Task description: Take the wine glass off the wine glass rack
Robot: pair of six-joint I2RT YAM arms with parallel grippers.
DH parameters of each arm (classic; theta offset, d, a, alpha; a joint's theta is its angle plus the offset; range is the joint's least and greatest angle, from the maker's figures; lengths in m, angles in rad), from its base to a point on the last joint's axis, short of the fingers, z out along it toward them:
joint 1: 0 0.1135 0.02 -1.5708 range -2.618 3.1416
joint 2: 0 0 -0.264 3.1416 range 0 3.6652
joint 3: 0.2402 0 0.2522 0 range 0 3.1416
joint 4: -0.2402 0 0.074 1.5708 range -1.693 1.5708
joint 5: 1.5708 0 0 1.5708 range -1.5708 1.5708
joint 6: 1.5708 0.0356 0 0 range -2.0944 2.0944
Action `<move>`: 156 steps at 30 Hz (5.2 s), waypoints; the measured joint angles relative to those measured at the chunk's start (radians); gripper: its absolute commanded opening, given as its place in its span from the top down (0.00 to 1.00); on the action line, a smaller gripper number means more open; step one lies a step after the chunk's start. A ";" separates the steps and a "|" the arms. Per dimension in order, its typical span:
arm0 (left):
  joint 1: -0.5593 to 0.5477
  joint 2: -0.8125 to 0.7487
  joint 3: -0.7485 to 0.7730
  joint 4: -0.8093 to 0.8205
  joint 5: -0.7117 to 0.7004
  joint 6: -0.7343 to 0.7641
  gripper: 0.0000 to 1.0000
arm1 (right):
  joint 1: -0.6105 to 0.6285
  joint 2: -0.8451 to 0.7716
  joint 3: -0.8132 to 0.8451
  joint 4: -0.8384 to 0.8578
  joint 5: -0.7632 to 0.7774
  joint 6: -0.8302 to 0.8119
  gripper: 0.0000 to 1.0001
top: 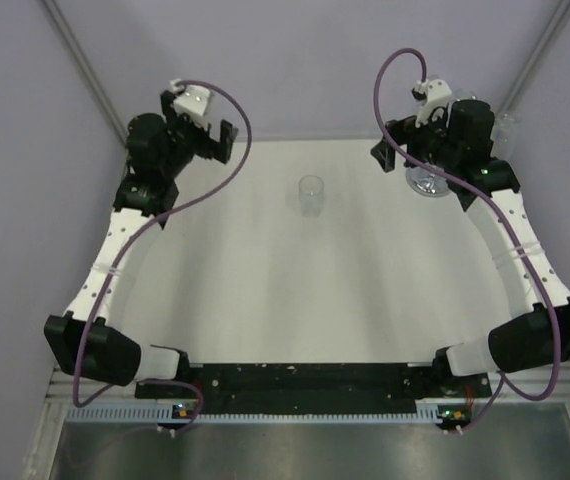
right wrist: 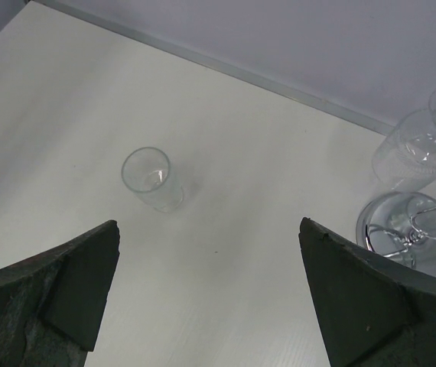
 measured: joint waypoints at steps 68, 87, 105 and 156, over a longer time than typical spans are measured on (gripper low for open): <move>0.096 -0.299 -0.468 0.133 0.036 -0.077 0.01 | 0.000 -0.032 -0.074 0.008 -0.024 0.024 0.01; 0.096 -0.299 -0.468 0.133 0.037 -0.077 0.01 | 0.000 -0.047 -0.120 0.023 -0.034 0.056 0.01; 0.096 -0.299 -0.468 0.133 0.037 -0.077 0.01 | 0.000 -0.117 -0.170 0.019 -0.062 0.064 0.01; 0.068 -0.519 -0.448 0.138 -0.094 0.148 0.02 | 0.000 -0.163 -0.346 0.047 -0.086 0.124 0.01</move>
